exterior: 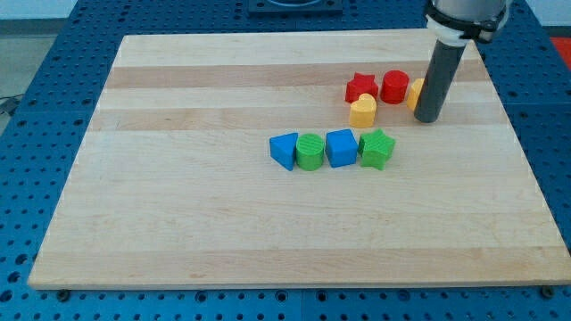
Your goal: Place the yellow hexagon to the right of the red circle
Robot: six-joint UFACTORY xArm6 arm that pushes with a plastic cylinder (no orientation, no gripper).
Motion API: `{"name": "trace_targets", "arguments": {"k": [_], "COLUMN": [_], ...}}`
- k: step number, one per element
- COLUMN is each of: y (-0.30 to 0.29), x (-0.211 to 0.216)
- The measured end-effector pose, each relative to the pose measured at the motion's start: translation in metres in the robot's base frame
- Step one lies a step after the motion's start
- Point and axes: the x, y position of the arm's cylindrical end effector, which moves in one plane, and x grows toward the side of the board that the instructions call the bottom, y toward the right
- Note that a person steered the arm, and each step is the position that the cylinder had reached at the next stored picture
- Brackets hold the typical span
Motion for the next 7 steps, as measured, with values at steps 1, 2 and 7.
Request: {"name": "trace_targets", "arguments": {"k": [1, 2, 7], "y": [0.000, 0.000, 0.000], "x": [-0.001, 0.002, -0.008]}}
